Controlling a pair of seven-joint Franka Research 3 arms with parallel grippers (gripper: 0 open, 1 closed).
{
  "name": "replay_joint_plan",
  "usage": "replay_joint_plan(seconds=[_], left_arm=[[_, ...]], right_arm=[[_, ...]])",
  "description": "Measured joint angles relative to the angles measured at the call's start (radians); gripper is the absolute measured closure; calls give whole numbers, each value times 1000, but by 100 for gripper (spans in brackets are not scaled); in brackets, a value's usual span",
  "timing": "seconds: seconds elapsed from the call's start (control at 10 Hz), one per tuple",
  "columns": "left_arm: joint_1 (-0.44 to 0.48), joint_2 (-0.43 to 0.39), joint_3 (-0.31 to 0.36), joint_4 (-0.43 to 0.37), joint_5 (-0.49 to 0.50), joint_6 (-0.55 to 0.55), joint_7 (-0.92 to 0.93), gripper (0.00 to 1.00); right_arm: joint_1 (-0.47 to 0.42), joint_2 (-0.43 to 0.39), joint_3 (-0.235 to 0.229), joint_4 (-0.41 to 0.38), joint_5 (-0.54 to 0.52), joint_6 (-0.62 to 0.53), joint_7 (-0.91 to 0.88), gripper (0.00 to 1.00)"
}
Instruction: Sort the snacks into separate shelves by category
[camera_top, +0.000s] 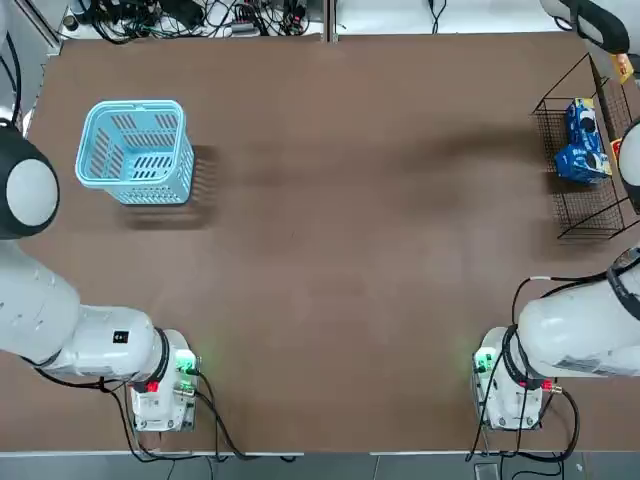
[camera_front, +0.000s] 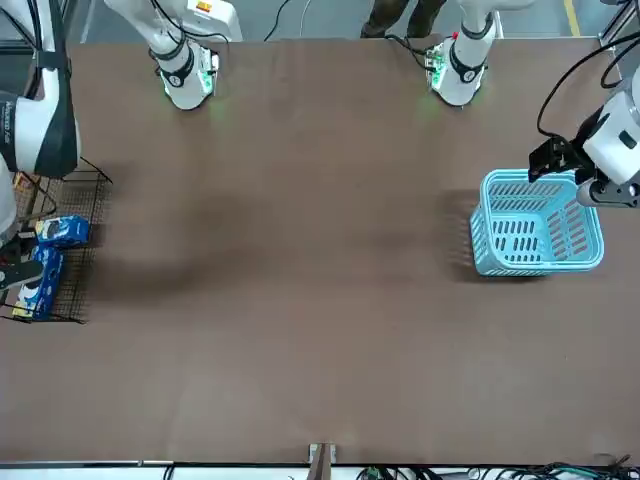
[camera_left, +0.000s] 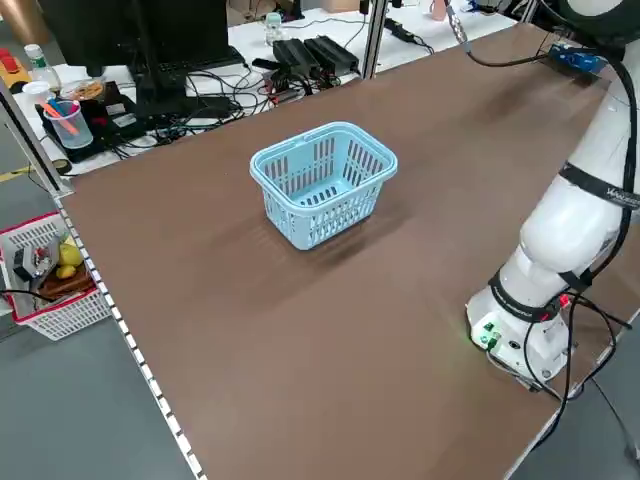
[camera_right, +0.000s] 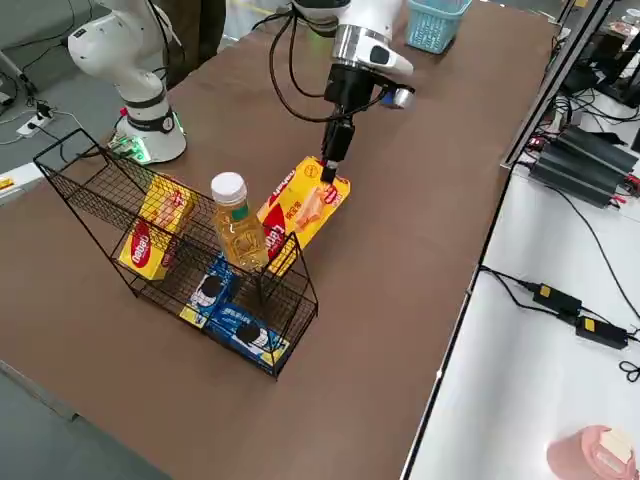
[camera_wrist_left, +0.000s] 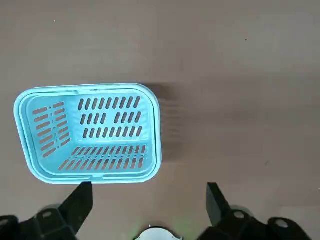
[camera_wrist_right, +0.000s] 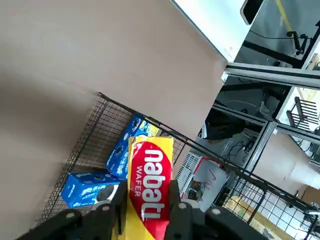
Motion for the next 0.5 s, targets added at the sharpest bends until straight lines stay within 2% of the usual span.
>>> replay_joint_plan(seconds=[0.5], left_arm=[[0,0,0,0,0,0,0,0]], right_arm=[[-57,0,0,-34,-9,34,0,64]])
